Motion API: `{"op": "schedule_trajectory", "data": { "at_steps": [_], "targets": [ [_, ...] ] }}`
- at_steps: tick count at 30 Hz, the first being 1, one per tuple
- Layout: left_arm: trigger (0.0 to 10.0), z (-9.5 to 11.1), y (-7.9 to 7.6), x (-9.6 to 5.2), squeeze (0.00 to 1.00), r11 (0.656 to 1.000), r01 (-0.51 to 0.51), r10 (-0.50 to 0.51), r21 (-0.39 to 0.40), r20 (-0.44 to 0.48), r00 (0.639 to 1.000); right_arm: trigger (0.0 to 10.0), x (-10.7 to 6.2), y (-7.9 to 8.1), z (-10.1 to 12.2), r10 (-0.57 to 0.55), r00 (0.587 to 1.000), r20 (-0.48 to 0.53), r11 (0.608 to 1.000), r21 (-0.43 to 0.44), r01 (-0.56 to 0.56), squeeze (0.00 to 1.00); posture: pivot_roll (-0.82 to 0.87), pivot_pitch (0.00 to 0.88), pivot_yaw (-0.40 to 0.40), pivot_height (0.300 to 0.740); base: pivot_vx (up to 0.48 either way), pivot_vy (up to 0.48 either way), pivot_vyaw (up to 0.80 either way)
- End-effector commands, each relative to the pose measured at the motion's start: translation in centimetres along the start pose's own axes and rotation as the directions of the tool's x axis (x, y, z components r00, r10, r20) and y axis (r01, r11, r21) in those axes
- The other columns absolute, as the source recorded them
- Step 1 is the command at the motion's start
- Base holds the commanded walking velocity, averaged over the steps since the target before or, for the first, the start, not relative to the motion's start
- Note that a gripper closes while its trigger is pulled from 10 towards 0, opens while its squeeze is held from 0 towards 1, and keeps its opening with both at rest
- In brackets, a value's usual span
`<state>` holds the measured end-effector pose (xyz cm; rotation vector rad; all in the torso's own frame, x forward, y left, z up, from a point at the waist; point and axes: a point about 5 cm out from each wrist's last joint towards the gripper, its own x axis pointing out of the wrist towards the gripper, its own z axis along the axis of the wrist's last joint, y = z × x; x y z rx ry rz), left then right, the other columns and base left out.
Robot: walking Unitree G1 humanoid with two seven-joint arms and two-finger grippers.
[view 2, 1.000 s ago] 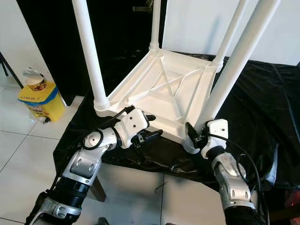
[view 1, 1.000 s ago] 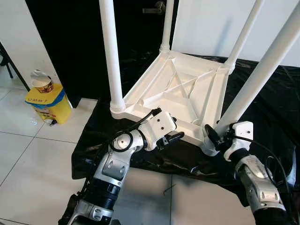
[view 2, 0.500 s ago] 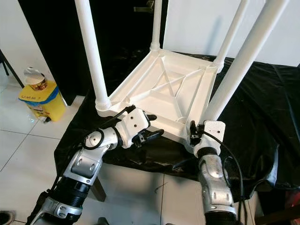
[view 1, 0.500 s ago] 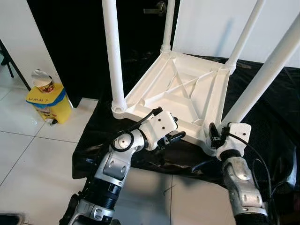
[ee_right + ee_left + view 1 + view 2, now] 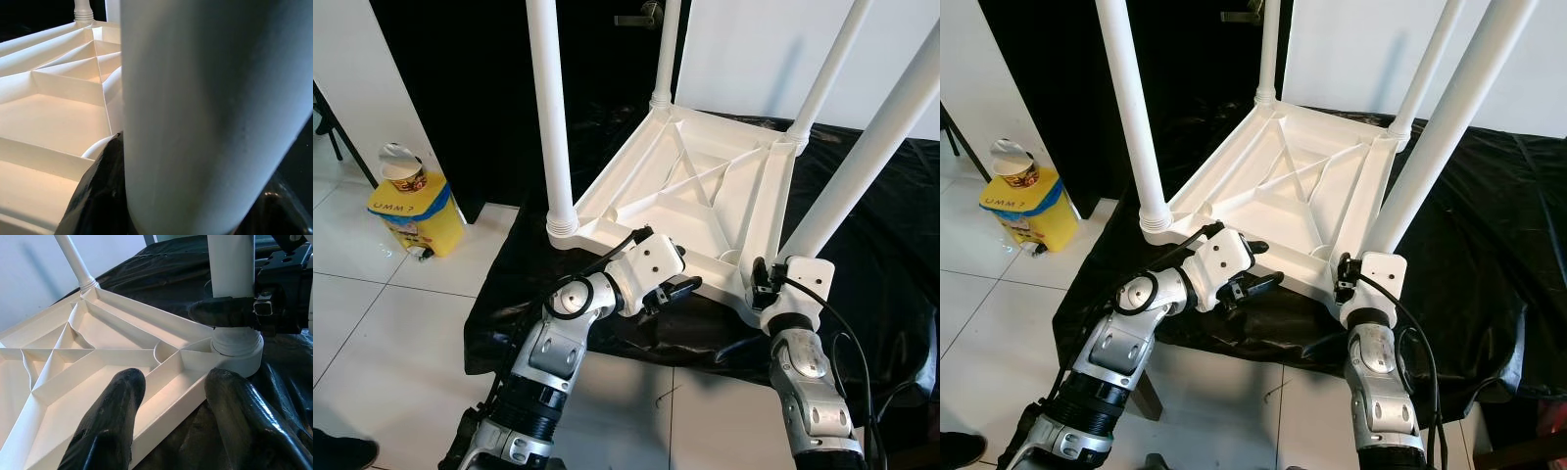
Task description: Building children table
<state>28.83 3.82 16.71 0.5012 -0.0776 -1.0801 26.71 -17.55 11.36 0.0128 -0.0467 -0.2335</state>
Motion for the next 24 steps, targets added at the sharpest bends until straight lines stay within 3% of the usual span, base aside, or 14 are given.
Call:
{"op": "schedule_trajectory", "data": {
  "at_steps": [1, 2, 3, 4, 13, 16, 19, 21, 22, 24],
  "targets": [
    [10.0, 0.1, 0.5, 0.3, 0.0, 0.993, -0.117, 0.117, 0.008, -0.001, 0.993, 10.0, -0.4, -0.2, -0.7, -0.002, 1.0, -0.029, 0.999, -0.041, 0.001, 0.0, 0.0, 0.0, -0.066, 0.74, 0.0, 0.0, 0.0],
    [10.0, 0.2, 0.5, 0.3, 0.0, 0.993, -0.117, 0.117, 0.008, -0.001, 0.993, 10.0, -0.5, -0.3, -0.7, 0.002, 1.0, -0.025, 0.999, -0.044, -0.003, 0.33, 0.0, 0.0, -0.069, 0.74, 0.0, 0.0, 0.0],
    [10.0, 0.2, 0.5, 0.3, 0.0, 0.993, -0.117, 0.117, 0.008, -0.001, 0.993, 10.0, -0.5, -0.3, -0.7, 0.002, 1.0, -0.025, 0.999, -0.044, -0.003, 0.33, 0.0, 0.0, -0.069, 0.74, 0.0, 0.0, 0.0],
    [10.0, 0.1, 0.4, 0.3, 0.0, 0.993, -0.117, 0.117, 0.008, -0.001, 0.993, 10.0, -0.5, -0.5, -0.6, 0.007, 1.0, -0.02, 0.999, -0.048, -0.008, 1.0, 0.0, 0.0, -0.071, 0.74, 0.0, 0.0, 0.0],
    [10.0, 0.2, 0.6, 0.4, 0.0, 0.993, -0.122, 0.122, 0.009, 0.001, 0.993, 10.0, -0.6, -1.1, -0.1, 0.101, 0.995, 0.014, 0.994, -0.047, -0.1, 1.0, 0.0, 0.0, -0.072, 0.74, 0.0, 0.0, 0.0],
    [10.0, 0.1, 0.5, 0.3, 0.0, 0.993, -0.121, 0.121, 0.007, 0.001, 0.993, 10.0, -0.5, -1.4, 0.3, 0.161, 0.986, 0.041, 0.986, -0.04, -0.16, 1.0, -0.01, 0.002, -0.069, 0.74, 0.0, 0.0, 0.0],
    [10.0, 0.1, 0.3, 0.4, 0.0, 0.994, -0.111, 0.111, 0.006, 0.001, 0.994, 10.0, -0.4, -2.2, 0.6, 0.304, 0.951, 0.054, 0.952, -0.049, -0.301, 1.0, -0.02, 0.005, -0.058, 0.74, 0.0, 0.0, 0.0],
    [10.0, 0.1, 0.3, 0.4, 0.0, 0.994, -0.11, 0.11, 0.006, 0.001, 0.994, 10.0, -0.4, -2.4, 0.6, 0.322, 0.945, 0.054, 0.946, -0.053, -0.319, 1.0, -0.02, 0.005, -0.058, 0.74, 0.0, 0.0, 0.0],
    [10.0, 0.1, 0.4, 0.4, 0.0, 0.994, -0.108, 0.108, 0.007, 0.001, 0.994, 10.0, -0.2, -2.8, 0.7, 0.376, 0.926, 0.043, 0.926, -0.06, -0.373, 0.0, -0.02, 0.009, -0.051, 0.74, 0.0, 0.0, 0.0],
    [10.0, 0.1, 0.4, 0.4, 0.0, 0.994, -0.108, 0.108, 0.007, 0.001, 0.994, 10.0, -0.2, -2.8, 0.7, 0.376, 0.926, 0.043, 0.926, -0.06, -0.373, 0.0, -0.02, 0.009, -0.051, 0.74, 0.0, 0.0, 0.0]
  ]
}}
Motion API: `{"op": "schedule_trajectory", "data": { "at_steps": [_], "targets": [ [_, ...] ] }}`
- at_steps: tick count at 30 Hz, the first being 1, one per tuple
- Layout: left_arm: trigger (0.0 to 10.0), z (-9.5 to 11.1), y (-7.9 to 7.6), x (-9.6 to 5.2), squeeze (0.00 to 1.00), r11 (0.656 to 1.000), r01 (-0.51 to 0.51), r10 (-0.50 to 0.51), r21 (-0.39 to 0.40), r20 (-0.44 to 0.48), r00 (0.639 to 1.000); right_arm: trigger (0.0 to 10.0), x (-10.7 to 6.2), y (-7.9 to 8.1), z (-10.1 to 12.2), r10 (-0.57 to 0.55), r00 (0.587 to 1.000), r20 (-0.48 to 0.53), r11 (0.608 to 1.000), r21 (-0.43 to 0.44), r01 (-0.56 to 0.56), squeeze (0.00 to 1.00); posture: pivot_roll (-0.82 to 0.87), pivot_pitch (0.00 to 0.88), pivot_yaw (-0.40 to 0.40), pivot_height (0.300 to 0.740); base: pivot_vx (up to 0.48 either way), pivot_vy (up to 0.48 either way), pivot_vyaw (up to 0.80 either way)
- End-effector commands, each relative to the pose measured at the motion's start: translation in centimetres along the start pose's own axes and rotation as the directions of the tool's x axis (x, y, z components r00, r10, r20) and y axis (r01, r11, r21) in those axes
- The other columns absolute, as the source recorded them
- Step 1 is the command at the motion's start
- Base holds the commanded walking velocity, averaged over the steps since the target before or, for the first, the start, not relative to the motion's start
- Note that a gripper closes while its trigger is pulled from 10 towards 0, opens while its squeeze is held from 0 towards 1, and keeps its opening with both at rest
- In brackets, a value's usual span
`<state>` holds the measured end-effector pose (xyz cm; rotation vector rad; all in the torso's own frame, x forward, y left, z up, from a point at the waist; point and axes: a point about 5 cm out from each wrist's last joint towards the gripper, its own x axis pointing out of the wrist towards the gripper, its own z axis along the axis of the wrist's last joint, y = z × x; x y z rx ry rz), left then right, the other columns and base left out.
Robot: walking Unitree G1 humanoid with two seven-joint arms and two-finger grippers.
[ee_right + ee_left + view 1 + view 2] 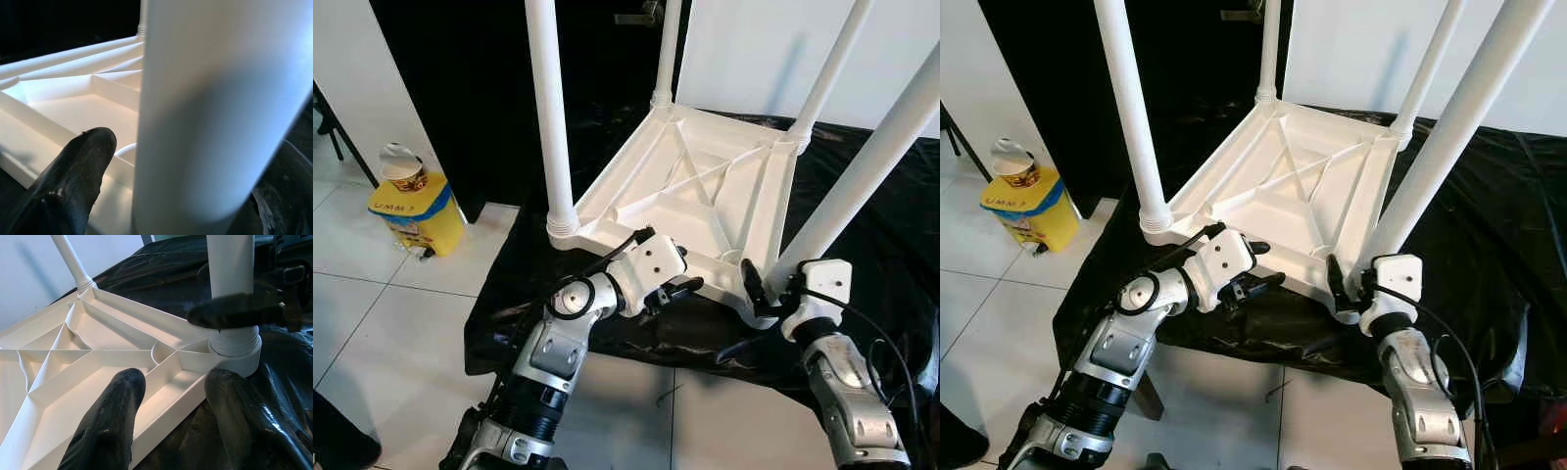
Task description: Building children table
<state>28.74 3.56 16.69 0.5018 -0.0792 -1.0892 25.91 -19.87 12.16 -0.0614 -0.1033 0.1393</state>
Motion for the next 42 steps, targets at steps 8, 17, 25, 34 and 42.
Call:
{"op": "schedule_trajectory", "data": {
  "at_steps": [8, 17, 25, 34, 42],
  "targets": [
    [10.0, 0.0, 0.6, 0.1, 0.0, 0.994, -0.112, 0.112, 0.004, -0.006, 0.994, 10.0, 1.7, -1.4, -0.3, 0.273, 0.96, -0.059, 0.96, -0.048, -0.276, 0.0, -0.01, 0.015, -0.048, 0.74, 0.0, 0.0, 0.0],
    [10.0, 0.0, 0.6, 0.0, 0.0, 0.993, -0.122, 0.122, 0.002, -0.008, 0.993, 0.0, 3.0, -1.0, -1.1, 0.374, 0.922, -0.101, 0.921, -0.079, -0.382, 0.0, 0.01, 0.017, -0.059, 0.74, 0.0, 0.0, 0.0],
    [10.0, -0.2, 0.6, -0.4, 0.0, 0.991, -0.134, 0.134, 0.0, -0.017, 0.991, 0.0, 2.7, -1.4, -2.0, 0.354, 0.927, -0.124, 0.93, -0.058, -0.363, 0.0, 0.02, 0.017, -0.061, 0.74, 0.0, 0.0, 0.0],
    [10.0, -0.1, 0.8, -0.2, 0.0, 0.992, -0.126, 0.126, 0.011, -0.016, 0.992, 0.0, 2.5, -1.7, -2.6, 0.182, 0.974, -0.135, 0.979, -0.062, -0.192, 0.0, 0.02, 0.013, -0.049, 0.74, 0.0, 0.0, 0.0],
    [10.0, 0.4, 0.6, 0.2, 0.0, 0.994, -0.11, 0.11, 0.02, -0.004, 0.994, 0.0, 2.5, -0.4, -2.5, -0.073, 0.991, -0.112, 0.997, -0.025, 0.071, 0.0, 0.02, 0.02, -0.064, 0.74, 0.0, 0.0, 0.0]
  ]
}}
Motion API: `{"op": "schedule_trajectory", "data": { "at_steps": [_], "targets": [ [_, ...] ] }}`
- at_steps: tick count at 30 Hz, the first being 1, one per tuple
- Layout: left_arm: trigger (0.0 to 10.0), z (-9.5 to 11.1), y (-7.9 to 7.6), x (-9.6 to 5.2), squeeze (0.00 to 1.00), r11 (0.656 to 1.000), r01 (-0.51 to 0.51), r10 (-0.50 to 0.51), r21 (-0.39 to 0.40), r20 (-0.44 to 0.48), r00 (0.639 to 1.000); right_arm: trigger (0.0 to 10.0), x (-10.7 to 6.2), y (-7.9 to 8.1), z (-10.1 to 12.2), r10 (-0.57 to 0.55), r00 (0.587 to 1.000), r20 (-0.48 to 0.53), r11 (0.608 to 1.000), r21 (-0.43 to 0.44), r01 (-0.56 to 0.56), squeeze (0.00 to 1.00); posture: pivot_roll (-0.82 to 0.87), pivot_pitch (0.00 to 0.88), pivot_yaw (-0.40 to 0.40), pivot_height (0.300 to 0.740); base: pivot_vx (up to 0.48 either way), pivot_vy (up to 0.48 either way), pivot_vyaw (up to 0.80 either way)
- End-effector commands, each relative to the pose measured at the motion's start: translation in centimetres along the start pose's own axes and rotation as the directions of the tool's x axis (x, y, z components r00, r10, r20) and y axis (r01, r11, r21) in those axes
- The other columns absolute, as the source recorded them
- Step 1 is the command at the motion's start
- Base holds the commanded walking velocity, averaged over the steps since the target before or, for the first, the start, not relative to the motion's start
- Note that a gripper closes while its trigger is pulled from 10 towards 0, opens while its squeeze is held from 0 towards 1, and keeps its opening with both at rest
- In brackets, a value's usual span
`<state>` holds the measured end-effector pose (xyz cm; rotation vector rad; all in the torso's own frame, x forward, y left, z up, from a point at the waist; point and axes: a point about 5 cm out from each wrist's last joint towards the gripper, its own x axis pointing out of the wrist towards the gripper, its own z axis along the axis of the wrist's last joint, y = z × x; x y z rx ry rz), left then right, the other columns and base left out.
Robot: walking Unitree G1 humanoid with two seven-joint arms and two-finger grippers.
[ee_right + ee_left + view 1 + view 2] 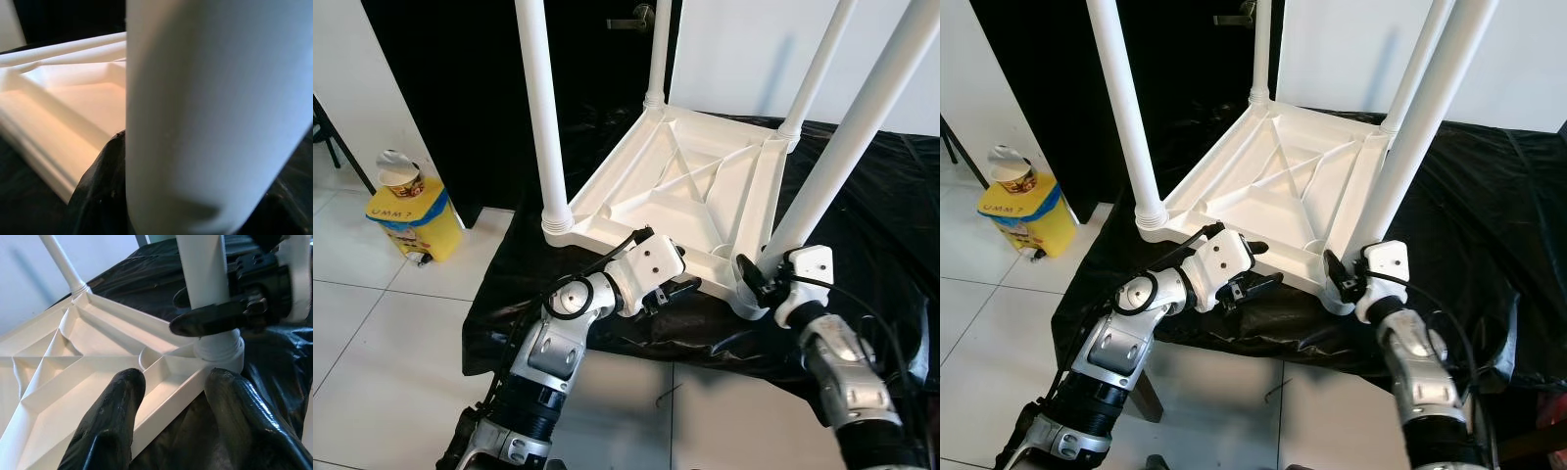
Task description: Building children table
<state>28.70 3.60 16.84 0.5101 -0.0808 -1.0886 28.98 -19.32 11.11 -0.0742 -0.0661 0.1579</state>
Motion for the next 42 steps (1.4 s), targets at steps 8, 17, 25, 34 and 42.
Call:
{"op": "schedule_trajectory", "data": {
  "at_steps": [8, 17, 25, 34, 42],
  "targets": [
    [10.0, 0.1, -0.2, 0.4, 0.0, 0.995, -0.101, 0.101, -0.003, -0.001, 0.995, 0.0, 0.2, 1.5, -0.9, -0.301, 0.949, -0.09, 0.952, 0.024, 0.305, 0.0, 0.02, 0.026, -0.08, 0.74, 0.0, 0.0, 0.0],
    [10.0, -0.1, -0.3, 0.4, 0.0, 0.994, -0.106, 0.106, -0.009, -0.005, 0.994, 0.0, 0.2, 2.2, -0.4, -0.435, 0.895, -0.097, 0.897, 0.042, 0.44, 0.0, 0.01, 0.018, -0.079, 0.74, 0.0, 0.0, 0.0],
    [10.0, 0.1, 0.0, 0.6, 0.0, 0.995, -0.095, 0.095, 0.005, 0.002, 0.996, 10.0, 0.3, 2.4, 0.8, -0.378, 0.926, -0.02, 0.923, 0.069, 0.378, 0.0, 0.0, 0.001, -0.067, 0.74, 0.0, 0.0, 0.0],
    [10.0, 0.2, -0.2, 0.8, 0.0, 0.996, -0.084, 0.084, 0.01, 0.008, 0.996, 10.0, 0.0, 2.0, 1.4, -0.359, 0.933, 0.016, 0.932, 0.059, 0.357, 1.0, -0.01, 0.0, -0.063, 0.74, 0.0, 0.0, 0.0],
    [10.0, 0.2, -0.2, 0.7, 0.0, 0.996, -0.086, 0.086, 0.01, 0.009, 0.996, 10.0, -1.1, 0.9, 1.9, -0.274, 0.96, 0.064, 0.959, 0.089, 0.268, 1.0, -0.01, 0.0, -0.067, 0.74, 0.0, 0.0, 0.0]
  ]
}}
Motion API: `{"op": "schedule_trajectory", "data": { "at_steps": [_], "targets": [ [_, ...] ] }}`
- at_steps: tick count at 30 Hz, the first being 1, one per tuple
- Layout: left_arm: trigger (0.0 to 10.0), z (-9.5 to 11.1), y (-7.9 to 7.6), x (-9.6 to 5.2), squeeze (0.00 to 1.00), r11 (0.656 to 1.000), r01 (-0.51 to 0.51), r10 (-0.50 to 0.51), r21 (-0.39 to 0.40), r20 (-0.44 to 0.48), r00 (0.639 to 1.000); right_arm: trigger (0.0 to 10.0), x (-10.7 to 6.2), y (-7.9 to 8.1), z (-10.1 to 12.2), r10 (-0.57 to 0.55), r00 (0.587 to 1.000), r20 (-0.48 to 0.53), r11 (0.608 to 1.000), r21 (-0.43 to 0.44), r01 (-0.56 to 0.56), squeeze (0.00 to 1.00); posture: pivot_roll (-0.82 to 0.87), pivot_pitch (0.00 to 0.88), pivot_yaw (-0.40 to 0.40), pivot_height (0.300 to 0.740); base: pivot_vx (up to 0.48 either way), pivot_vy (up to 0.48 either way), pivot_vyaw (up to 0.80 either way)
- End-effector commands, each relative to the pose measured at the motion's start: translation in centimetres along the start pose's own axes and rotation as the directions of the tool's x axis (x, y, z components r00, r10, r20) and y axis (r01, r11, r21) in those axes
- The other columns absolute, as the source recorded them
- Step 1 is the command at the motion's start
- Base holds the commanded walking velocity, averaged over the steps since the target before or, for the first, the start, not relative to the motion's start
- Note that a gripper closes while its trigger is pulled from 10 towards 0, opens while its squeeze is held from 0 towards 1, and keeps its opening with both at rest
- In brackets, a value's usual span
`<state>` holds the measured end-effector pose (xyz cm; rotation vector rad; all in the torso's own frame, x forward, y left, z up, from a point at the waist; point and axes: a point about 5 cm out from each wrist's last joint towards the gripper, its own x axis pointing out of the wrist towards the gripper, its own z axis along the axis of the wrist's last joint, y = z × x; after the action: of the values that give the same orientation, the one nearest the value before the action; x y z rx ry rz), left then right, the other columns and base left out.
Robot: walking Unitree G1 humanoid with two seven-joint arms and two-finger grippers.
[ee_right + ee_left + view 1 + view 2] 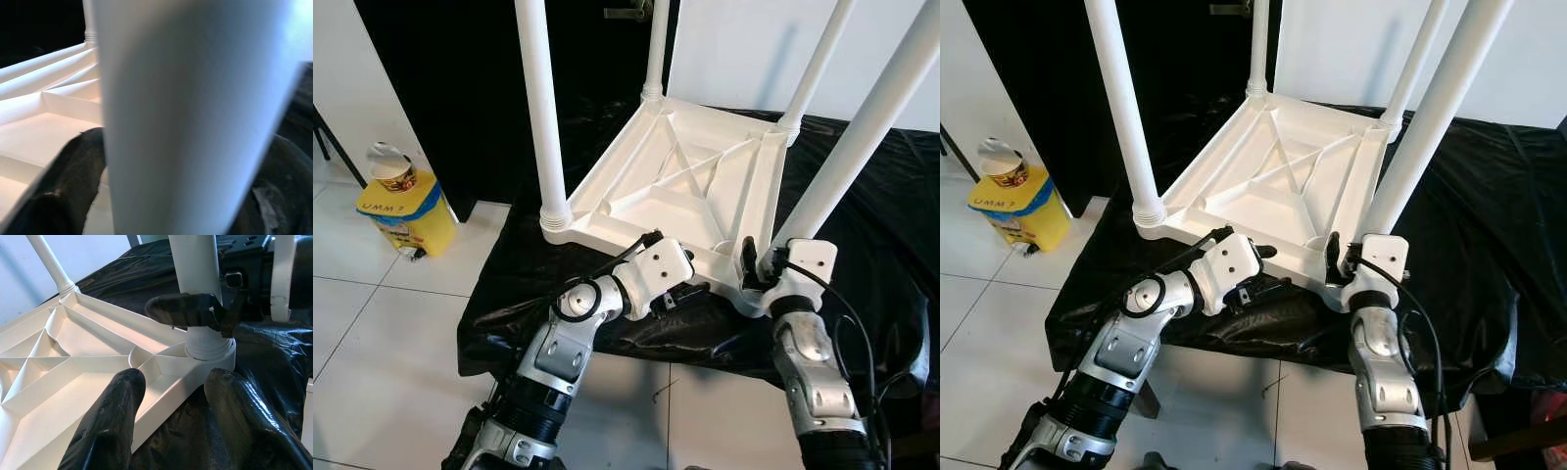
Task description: Building children table
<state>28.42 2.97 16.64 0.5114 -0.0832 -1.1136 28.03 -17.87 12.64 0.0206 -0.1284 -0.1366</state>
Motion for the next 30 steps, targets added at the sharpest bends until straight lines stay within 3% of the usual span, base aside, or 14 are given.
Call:
{"op": "schedule_trajectory", "data": {
  "at_steps": [1, 7, 8, 13, 22, 23, 24, 30],
  "targets": [
    [10.0, 0.1, 0.4, 0.3, 0.0, 0.994, -0.109, 0.109, 0.008, 0.001, 0.994, 10.0, -0.3, -0.6, 0.2, 0.025, 1.0, 0.016, 1.0, 0.002, -0.025, 1.0, -0.01, 0.0, -0.067, 0.74, 0.0, 0.0, 0.0],
    [10.0, 0.1, 0.3, 0.3, 0.0, 0.994, -0.108, 0.108, 0.005, 0.002, 0.994, 10.0, -0.9, -1.2, 0.2, 0.194, 0.981, 0.002, 0.981, 0.003, -0.194, 1.0, -0.01, 0.0, -0.064, 0.74, 0.0, 0.0, 0.0],
    [10.0, 0.1, 0.3, 0.3, 0.0, 0.994, -0.106, 0.106, 0.004, 0.003, 0.994, 10.0, -0.9, -1.4, -0.1, 0.232, 0.973, -0.015, 0.973, -0.017, -0.232, 0.0, -0.02, 0.0, -0.057, 0.74, 0.0, 0.0, 0.0],
    [10.0, 0.1, -0.1, 0.5, 0.0, 0.996, -0.087, 0.087, 0.0, 0.009, 0.996, 10.0, 0.1, -1.9, -1.0, 0.372, 0.926, -0.068, 0.925, -0.06, -0.376, 0.0, -0.03, 0.0, -0.041, 0.74, 0.0, 0.0, 0.0],
    [10.0, 0.2, 0.0, 0.7, 0.0, 0.997, -0.075, 0.075, 0.01, 0.011, 0.997, 10.0, 0.6, -1.4, -1.7, 0.46, 0.881, -0.11, 0.878, -0.089, -0.47, 0.0, -0.04, 0.0, -0.035, 0.74, 0.0, 0.0, 0.0],
    [10.0, 0.3, 0.3, 0.7, 0.0, 0.997, -0.077, 0.077, 0.014, 0.014, 0.997, 4.0, 0.7, -1.2, -1.9, 0.483, 0.867, -0.121, 0.865, -0.089, -0.494, 0.0, -0.03, 0.0, -0.034, 0.74, 0.0, 0.0, 0.0],
    [10.0, 0.4, 0.6, 0.7, 0.0, 0.997, -0.082, 0.082, 0.015, 0.017, 0.997, 0.0, 0.6, -0.9, -2.0, 0.505, 0.853, -0.127, 0.851, -0.089, -0.517, 0.0, -0.04, 0.0, -0.032, 0.74, 0.0, 0.0, 0.0],
    [10.0, 0.4, 0.7, 0.8, 0.0, 0.996, -0.091, 0.091, 0.013, 0.018, 0.996, 0.0, 0.1, -1.1, -2.3, 0.528, 0.838, -0.136, 0.837, -0.085, -0.541, 0.0, -0.03, 0.005, -0.041, 0.74, 0.0, 0.0, 0.0]
  ]
}}
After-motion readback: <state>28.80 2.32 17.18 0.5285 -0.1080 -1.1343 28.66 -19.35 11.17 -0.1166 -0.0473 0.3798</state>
